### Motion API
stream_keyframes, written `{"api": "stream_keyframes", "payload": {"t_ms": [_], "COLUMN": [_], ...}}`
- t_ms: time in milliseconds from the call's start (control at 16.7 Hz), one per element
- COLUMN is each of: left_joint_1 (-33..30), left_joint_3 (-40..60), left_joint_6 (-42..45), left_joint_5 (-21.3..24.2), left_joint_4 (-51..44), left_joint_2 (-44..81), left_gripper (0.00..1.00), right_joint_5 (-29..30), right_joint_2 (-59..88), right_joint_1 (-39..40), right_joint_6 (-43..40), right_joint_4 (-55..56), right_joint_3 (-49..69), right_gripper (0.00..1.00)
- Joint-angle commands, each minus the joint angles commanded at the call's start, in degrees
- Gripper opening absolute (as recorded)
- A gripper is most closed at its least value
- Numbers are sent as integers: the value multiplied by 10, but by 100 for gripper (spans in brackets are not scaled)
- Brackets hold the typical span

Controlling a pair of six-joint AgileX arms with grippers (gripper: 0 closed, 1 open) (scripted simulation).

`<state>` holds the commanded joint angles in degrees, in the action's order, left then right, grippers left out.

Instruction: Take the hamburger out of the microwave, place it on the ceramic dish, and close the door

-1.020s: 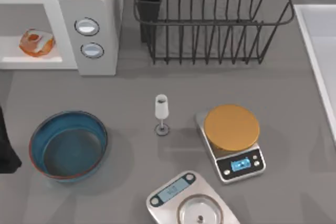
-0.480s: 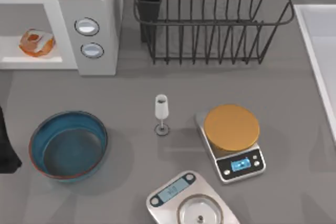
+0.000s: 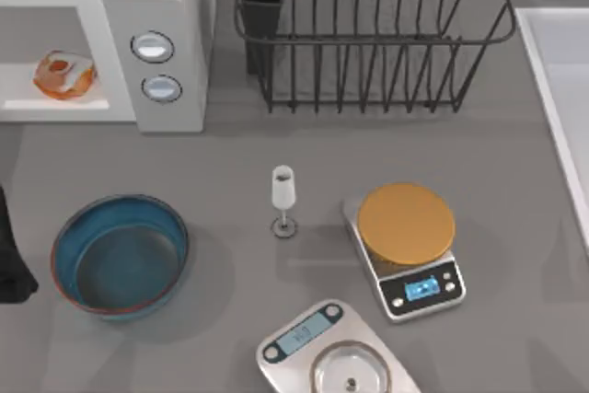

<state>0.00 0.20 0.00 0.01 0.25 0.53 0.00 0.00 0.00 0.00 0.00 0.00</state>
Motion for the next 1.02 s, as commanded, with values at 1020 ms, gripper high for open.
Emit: {"api": "stream_keyframes", "payload": {"t_ms": [1020], "left_joint_1": [3], "left_joint_3": [280], "left_joint_6": [7], "left_joint_5": [15], "left_joint_4": [348], "left_joint_2": [733], "left_gripper": [100], "right_joint_5": [0], "right_joint_2": [0], "right_joint_1": [0], "right_joint_6": [0], "right_joint_4": [0], "right_joint_3": [0], "right_gripper": [100]}}
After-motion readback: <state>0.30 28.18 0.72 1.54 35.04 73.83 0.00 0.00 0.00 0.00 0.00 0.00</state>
